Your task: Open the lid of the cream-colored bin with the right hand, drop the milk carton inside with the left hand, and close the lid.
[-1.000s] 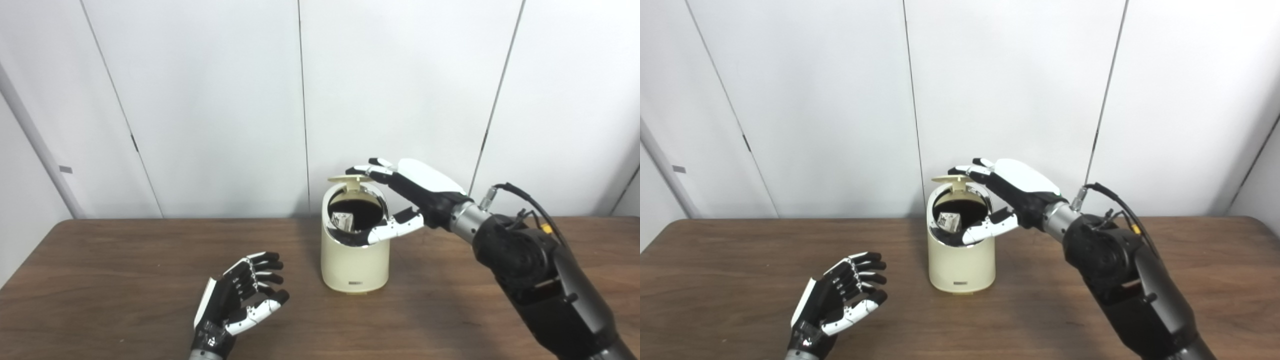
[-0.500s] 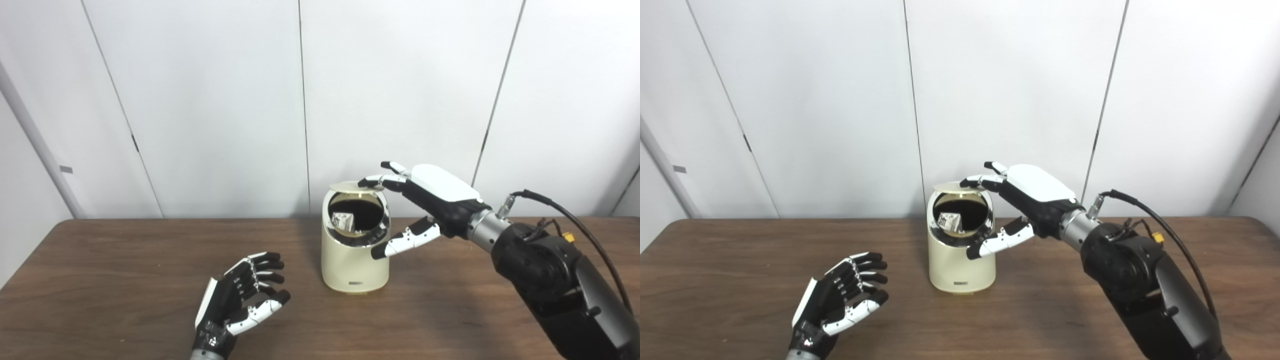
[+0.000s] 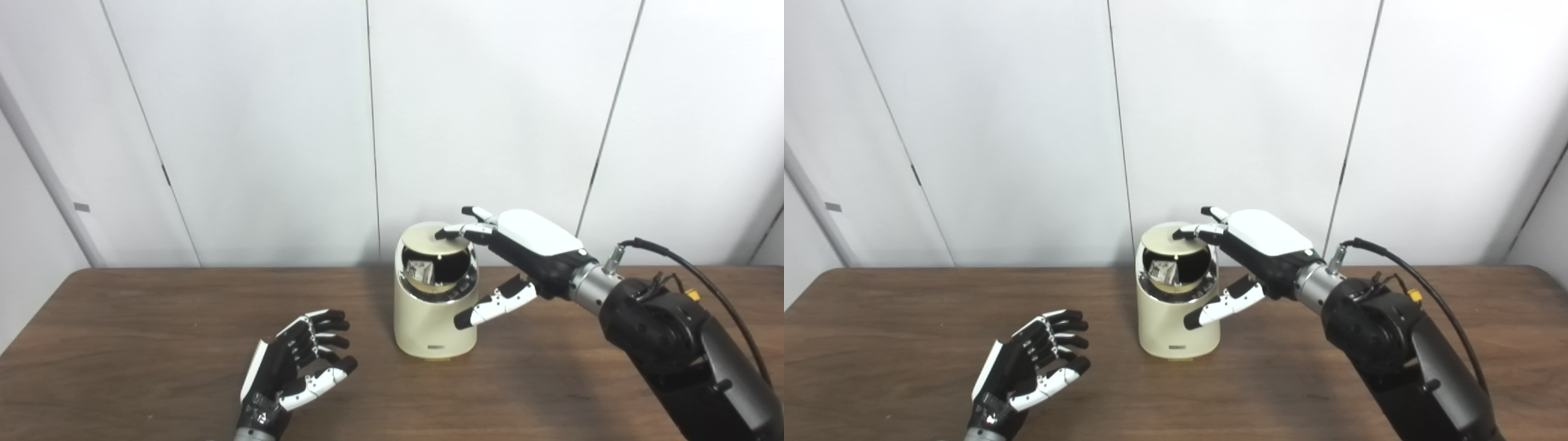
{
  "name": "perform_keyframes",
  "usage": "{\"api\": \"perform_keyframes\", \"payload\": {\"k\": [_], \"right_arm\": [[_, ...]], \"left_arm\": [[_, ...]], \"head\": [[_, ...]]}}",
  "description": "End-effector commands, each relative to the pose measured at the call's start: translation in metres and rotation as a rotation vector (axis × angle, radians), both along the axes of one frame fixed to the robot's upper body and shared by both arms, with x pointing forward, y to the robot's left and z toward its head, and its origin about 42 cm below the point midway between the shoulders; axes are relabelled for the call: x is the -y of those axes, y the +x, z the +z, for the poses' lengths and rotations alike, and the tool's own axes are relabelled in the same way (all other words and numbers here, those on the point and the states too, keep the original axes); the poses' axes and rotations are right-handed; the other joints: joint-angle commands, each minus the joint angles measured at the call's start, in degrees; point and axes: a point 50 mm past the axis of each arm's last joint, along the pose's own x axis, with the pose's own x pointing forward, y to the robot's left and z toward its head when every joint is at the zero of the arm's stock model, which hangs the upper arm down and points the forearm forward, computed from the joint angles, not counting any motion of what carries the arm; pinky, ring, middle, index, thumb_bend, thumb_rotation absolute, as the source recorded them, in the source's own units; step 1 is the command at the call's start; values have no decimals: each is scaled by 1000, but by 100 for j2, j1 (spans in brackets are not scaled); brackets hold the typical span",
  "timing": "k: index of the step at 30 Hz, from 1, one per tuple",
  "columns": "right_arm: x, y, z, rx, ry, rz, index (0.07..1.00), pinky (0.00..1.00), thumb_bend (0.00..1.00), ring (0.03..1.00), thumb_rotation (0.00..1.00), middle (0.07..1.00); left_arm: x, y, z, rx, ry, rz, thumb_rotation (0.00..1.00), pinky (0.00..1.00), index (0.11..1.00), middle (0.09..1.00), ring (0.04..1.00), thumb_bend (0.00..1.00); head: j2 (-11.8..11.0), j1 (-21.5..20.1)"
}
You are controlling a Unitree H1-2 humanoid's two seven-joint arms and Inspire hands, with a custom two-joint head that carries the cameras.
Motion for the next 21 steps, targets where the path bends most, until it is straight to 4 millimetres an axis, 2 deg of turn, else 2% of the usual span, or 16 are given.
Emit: {"api": "perform_keyframes", "payload": {"k": [1, 8, 21], "right_arm": [[-4, 0, 16, 56, -1, 19, 865, 992, 753, 1000, 602, 868], [-9, -1, 16, 58, -8, 39, 867, 976, 758, 1000, 618, 875], [-9, -10, 14, 49, -28, 43, 875, 958, 768, 1000, 587, 872]], "left_arm": [[4, 8, 12, 70, 1, -5, 181, 482, 722, 696, 610, 725], [5, 7, 13, 67, -1, -3, 175, 488, 721, 698, 613, 723], [4, 7, 14, 68, 0, -1, 186, 490, 721, 695, 610, 724]], "head": [[11, 7], [22, 27], [84, 45]]}}
